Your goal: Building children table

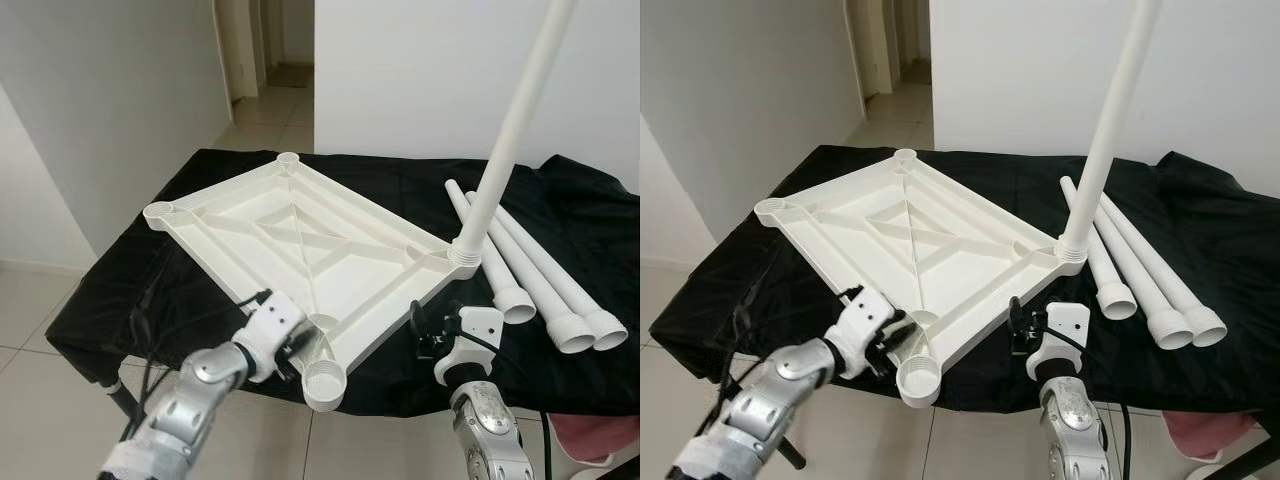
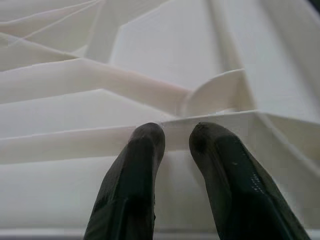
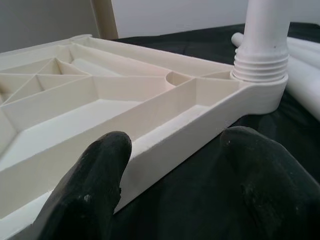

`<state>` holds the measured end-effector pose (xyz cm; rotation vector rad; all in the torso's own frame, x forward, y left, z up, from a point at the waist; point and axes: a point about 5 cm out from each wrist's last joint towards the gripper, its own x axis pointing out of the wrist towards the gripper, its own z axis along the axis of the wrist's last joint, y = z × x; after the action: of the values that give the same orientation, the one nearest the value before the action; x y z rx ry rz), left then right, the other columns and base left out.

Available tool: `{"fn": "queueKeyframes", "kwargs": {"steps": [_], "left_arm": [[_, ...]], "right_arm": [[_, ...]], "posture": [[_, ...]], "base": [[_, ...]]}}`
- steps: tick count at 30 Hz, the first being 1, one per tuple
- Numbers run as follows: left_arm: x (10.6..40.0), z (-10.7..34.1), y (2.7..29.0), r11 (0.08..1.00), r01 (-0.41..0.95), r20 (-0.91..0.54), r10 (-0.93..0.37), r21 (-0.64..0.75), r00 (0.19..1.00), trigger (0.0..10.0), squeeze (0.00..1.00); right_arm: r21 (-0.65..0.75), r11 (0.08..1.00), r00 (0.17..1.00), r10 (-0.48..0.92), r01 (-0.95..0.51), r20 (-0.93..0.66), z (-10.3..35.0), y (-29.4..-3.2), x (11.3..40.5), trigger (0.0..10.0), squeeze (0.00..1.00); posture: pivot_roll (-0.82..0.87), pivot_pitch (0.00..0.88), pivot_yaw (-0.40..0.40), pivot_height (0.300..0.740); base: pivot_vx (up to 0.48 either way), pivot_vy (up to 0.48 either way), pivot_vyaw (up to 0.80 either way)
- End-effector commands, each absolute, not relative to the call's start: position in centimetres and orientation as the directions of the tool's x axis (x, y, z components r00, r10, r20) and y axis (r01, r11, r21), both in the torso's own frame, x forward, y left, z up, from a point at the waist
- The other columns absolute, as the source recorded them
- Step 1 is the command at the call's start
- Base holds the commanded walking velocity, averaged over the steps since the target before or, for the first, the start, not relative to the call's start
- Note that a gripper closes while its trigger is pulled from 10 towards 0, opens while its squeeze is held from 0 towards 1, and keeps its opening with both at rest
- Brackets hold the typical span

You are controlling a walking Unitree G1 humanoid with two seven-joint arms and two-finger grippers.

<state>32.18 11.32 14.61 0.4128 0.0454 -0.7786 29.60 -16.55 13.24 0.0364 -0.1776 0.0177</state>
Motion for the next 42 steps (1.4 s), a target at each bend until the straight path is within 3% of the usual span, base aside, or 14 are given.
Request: {"fn": "queueKeyframes", "kwargs": {"steps": [1,10,12,13,15,19,20,21,22,27,28,33,34,42], "left_arm": [[32.4,14.5,12.0,0.636,0.687,-0.201,-0.666,0.352,0.719,10.0,0.0],[33.1,15.9,14.1,0.575,0.722,-0.222,-0.702,0.385,0.677,10.0,0.0],[33.3,16.0,14.4,0.557,0.753,-0.24,-0.724,0.349,0.647,10.0,0.21],[33.5,15.9,14.5,0.555,0.762,-0.248,-0.728,0.335,0.639,10.0,0.95],[33.7,15.7,14.3,0.531,0.783,-0.264,-0.744,0.325,0.614,10.0,1.0],[33.7,15.3,14.1,0.471,0.805,-0.304,-0.757,0.361,0.579,10.0,1.0],[33.6,15.2,14.0,0.439,0.822,-0.315,-0.772,0.362,0.552,10.0,0.49],[33.6,15.2,14.0,0.439,0.822,-0.315,-0.772,0.362,0.552,10.0,0.49],[33.3,15.2,14.1,0.411,0.851,-0.319,-0.8,0.326,0.508,10.0,0.0],[32.5,15.7,14.4,0.332,0.922,-0.302,-0.874,0.198,0.38,10.0,0.0],[32.5,16.0,14.5,0.327,0.929,-0.289,-0.885,0.173,0.366,10.0,1.0],[32.3,17.3,15.0,0.282,0.95,-0.249,-0.918,0.136,0.308,10.0,0.84],[31.7,17.5,15.0,0.229,0.965,-0.258,-0.932,0.125,0.254,10.0,0.0],[29.0,16.6,13.9,0.054,0.992,-0.322,-0.943,0.11,0.087,10.0,0.0]], "right_arm": [[0.056,0.998,0.989,0.005,-0.014,0.151,12.8,-16.6,29.8,10.0,0.0],[0.045,0.997,0.987,0.049,-0.057,0.155,12.8,-16.2,29.6,10.0,0.0],[0.042,0.997,0.987,0.056,-0.063,0.152,12.7,-16.3,29.5,10.0,0.0],[0.04,0.997,0.987,0.057,-0.064,0.151,12.7,-16.3,29.5,10.0,0.0],[0.036,0.997,0.987,0.062,-0.068,0.15,12.6,-16.2,29.4,10.0,0.0],[0.031,0.997,0.986,0.071,-0.077,0.152,12.7,-16.2,29.3,10.0,0.0],[0.029,0.997,0.986,0.072,-0.077,0.151,12.6,-16.3,29.2,10.0,0.0],[0.029,0.997,0.986,0.072,-0.077,0.151,12.6,-16.3,29.2,10.0,0.0],[0.026,0.997,0.986,0.07,-0.075,0.149,12.6,-16.4,29.1,10.0,0.0],[0.018,0.998,0.988,0.062,-0.066,0.143,12.4,-16.8,28.8,10.0,0.0],[0.018,0.998,0.988,0.061,-0.065,0.143,12.4,-16.8,28.8,10.0,0.0],[0.014,0.998,0.988,0.062,-0.065,0.142,12.4,-16.9,28.7,10.0,0.0],[0.012,0.998,0.988,0.063,-0.065,0.141,12.3,-16.9,28.7,10.0,0.0],[0.008,0.998,0.988,0.067,-0.069,0.142,12.4,-16.8,28.8,10.0,0.0]], "posture": [[-0.02,0.119,0.054,0.74],[-0.02,0.115,0.049,0.74],[-0.02,0.112,0.047,0.74],[-0.02,0.111,0.047,0.74],[-0.02,0.108,0.048,0.74],[-0.03,0.108,0.051,0.74],[-0.04,0.107,0.052,0.74],[-0.04,0.107,0.052,0.74],[-0.04,0.108,0.056,0.74],[-0.05,0.111,0.059,0.74],[-0.05,0.111,0.06,0.74],[-0.05,0.111,0.06,0.74],[-0.04,0.113,0.062,0.74],[-0.04,0.111,0.058,0.74]], "base": [[0.0,0.0,0.0],[0.0,0.0,0.0],[0.0,0.0,0.0],[0.0,0.0,0.0],[0.0,0.0,0.0],[0.0,0.0,0.0],[0.0,0.0,0.0],[0.0,0.0,0.0],[0.0,0.0,0.0],[0.0,0.0,0.0],[0.0,0.0,0.0],[0.0,0.0,0.0],[0.0,0.0,0.0],[0.0,0.0,0.0]]}}
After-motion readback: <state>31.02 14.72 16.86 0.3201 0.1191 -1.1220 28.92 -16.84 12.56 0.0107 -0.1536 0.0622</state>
